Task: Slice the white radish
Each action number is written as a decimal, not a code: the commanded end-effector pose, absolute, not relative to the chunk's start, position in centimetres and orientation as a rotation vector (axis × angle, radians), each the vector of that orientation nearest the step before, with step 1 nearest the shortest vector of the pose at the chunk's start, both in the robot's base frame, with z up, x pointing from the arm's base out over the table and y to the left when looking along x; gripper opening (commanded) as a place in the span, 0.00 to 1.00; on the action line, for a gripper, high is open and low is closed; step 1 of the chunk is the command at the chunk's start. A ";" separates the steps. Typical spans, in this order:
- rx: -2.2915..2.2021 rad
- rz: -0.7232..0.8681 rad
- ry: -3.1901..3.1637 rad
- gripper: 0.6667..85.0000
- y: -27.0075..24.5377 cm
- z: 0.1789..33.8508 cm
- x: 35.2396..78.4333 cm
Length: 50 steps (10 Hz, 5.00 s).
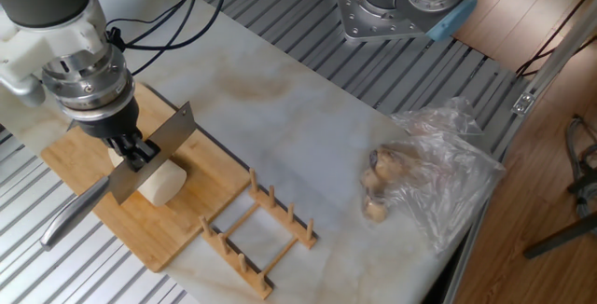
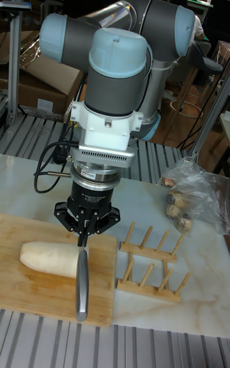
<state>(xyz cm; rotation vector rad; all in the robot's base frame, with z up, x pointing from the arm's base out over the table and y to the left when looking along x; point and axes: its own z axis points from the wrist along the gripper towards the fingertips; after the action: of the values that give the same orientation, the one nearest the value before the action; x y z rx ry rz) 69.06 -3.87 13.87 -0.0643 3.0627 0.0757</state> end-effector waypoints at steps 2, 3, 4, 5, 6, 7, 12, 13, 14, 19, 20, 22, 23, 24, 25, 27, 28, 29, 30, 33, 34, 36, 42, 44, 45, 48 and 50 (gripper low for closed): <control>-0.055 0.090 3.055 0.01 -3.8 13.8 69.0; -0.055 0.083 3.054 0.01 -3.9 13.7 69.0; -0.053 0.081 3.057 0.01 -4.0 13.8 68.8; -0.051 0.079 3.059 0.01 -4.0 14.0 68.8; -0.049 0.068 3.064 0.01 -4.1 14.1 68.7; -0.050 0.054 3.075 0.01 -4.3 14.1 68.5; -0.040 0.023 3.119 0.01 -4.3 14.1 67.8; -0.028 0.006 3.127 0.01 -4.2 14.2 67.9; -0.018 0.001 3.130 0.01 -4.1 14.2 68.0; 0.016 0.006 3.151 0.01 -4.4 13.6 67.5; 0.016 0.004 3.151 0.01 -4.5 13.6 67.4; 0.011 0.006 3.153 0.01 -4.5 13.6 67.4; 0.009 0.011 3.151 0.01 -4.5 13.6 67.3; 0.004 0.016 3.150 0.01 -4.5 13.7 67.3; -0.004 0.026 3.146 0.01 -4.4 13.8 67.3; -0.016 0.038 3.142 0.01 -4.4 14.0 67.5; -0.020 0.042 3.140 0.01 -4.3 14.0 67.5; -0.020 0.045 3.138 0.01 -4.2 13.9 67.6; -0.020 0.042 3.138 0.01 -4.3 13.8 67.6; -0.013 0.045 3.140 0.01 -4.0 13.7 67.5; -0.016 0.045 3.140 0.01 -4.1 13.6 67.4; -0.020 0.059 3.138 0.01 -4.0 13.7 67.3; -0.020 0.064 3.135 0.01 -3.7 13.8 67.5; -0.018 0.069 3.135 0.01 -3.7 13.7 67.4; -0.018 0.066 3.135 0.01 -3.7 13.7 67.4; -0.016 0.062 3.137 0.01 -3.8 13.5 67.3; -0.016 0.062 3.134 0.01 -3.8 13.4 67.3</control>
<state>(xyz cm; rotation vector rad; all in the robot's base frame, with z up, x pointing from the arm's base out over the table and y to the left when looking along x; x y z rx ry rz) 67.26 -4.03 13.38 -0.0217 3.1382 0.0436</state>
